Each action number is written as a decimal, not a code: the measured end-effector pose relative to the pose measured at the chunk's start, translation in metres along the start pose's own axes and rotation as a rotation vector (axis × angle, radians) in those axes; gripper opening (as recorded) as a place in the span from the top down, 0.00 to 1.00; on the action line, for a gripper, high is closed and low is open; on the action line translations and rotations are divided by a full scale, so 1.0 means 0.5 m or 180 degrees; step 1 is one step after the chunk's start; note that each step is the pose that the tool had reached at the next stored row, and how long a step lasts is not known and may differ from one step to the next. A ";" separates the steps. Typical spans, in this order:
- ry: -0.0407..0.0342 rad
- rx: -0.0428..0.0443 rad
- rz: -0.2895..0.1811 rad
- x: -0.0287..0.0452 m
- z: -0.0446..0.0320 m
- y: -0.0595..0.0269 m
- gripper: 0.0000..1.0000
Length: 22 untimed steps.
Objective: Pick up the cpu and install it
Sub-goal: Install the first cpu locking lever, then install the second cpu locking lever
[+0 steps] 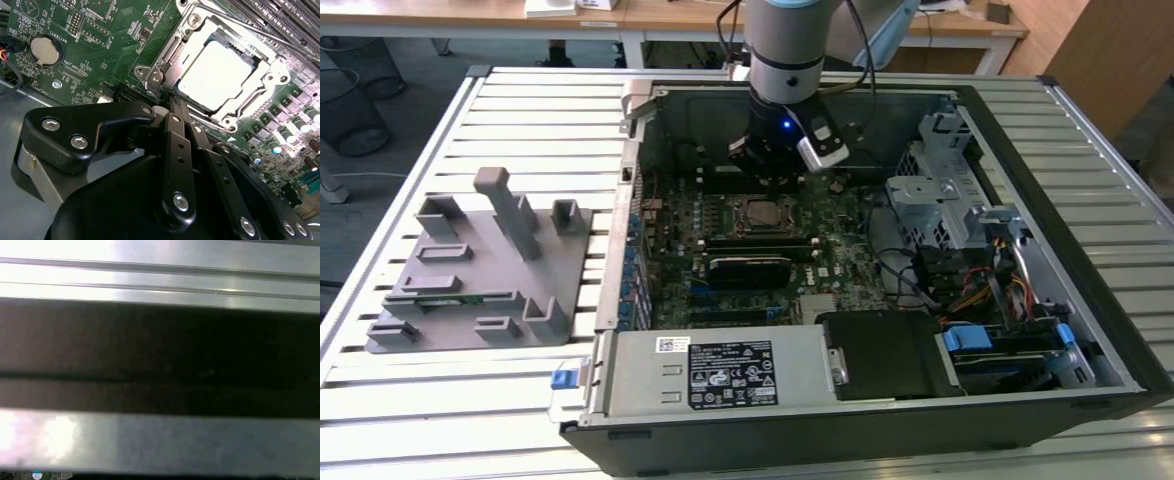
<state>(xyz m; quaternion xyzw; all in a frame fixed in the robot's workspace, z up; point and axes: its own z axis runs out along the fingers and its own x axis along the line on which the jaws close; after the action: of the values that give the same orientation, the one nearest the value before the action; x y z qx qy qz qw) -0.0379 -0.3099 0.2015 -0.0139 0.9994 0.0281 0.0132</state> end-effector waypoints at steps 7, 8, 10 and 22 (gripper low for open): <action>0.0000 0.0000 0.0000 0.000 0.000 -0.005 0.89; 0.0000 0.0000 0.0000 0.000 0.000 -0.006 0.89; 0.0000 0.0000 0.0000 0.000 -0.001 -0.009 0.89; 0.0000 0.0000 0.0000 0.001 -0.003 -0.030 0.89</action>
<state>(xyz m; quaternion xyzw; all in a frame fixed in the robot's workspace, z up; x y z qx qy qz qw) -0.0379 -0.3248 0.2023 -0.0139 0.9994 0.0280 0.0131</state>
